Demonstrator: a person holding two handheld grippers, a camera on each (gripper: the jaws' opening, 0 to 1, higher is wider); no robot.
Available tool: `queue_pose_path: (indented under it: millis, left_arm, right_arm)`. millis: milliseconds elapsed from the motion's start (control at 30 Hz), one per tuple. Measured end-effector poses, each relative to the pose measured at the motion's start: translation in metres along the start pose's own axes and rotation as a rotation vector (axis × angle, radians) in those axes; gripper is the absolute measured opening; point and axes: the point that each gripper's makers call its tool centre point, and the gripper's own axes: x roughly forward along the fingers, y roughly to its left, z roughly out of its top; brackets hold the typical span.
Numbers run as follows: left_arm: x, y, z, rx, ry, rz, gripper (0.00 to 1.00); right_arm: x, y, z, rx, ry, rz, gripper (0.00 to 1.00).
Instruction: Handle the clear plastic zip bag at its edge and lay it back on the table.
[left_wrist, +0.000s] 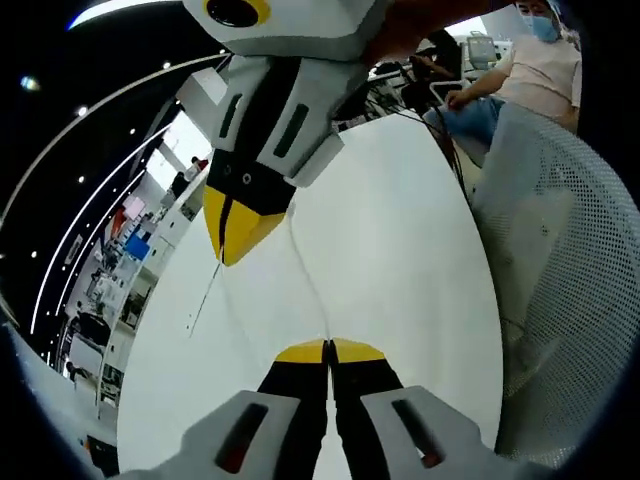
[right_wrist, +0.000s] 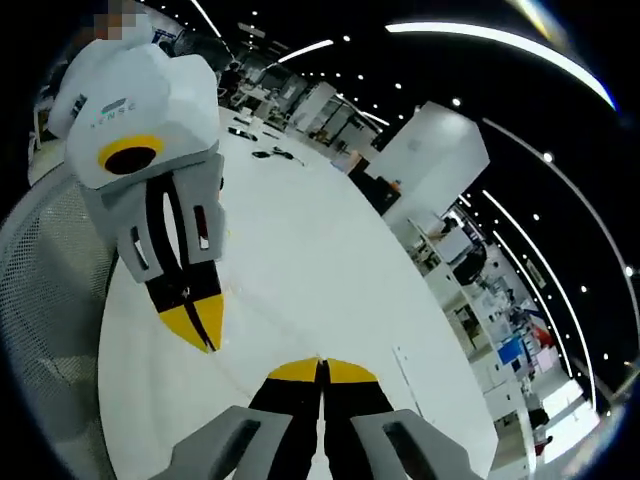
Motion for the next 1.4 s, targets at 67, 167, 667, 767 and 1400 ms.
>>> queue_pose_path:
  millis: [67,167,667,767,1400]
  left_arm:
    - [0.0,0.0,0.0,-0.004,0.001,0.0,0.0]
    - [0.001,0.001,0.0,-0.001,0.002,0.005,0.0]
    - [0.009,-0.005,-0.016,-0.028,0.03,-0.004,0.0]
    - [0.011,-0.009,-0.021,-0.058,0.042,-0.02,0.0]
    - [-0.013,-0.009,-0.051,-0.243,-0.02,0.034,0.1]
  right_arm:
    - [-0.001,-0.004,0.002,0.005,-0.004,-0.015,0.0]
    - [-0.002,-0.007,0.004,0.014,-0.009,-0.027,0.0]
    - [0.002,0.026,-0.014,0.007,0.026,0.026,0.0]
    - [0.006,0.033,-0.019,0.013,0.038,0.042,0.0]
    - [0.034,0.059,-0.059,0.004,0.143,0.1,0.0]
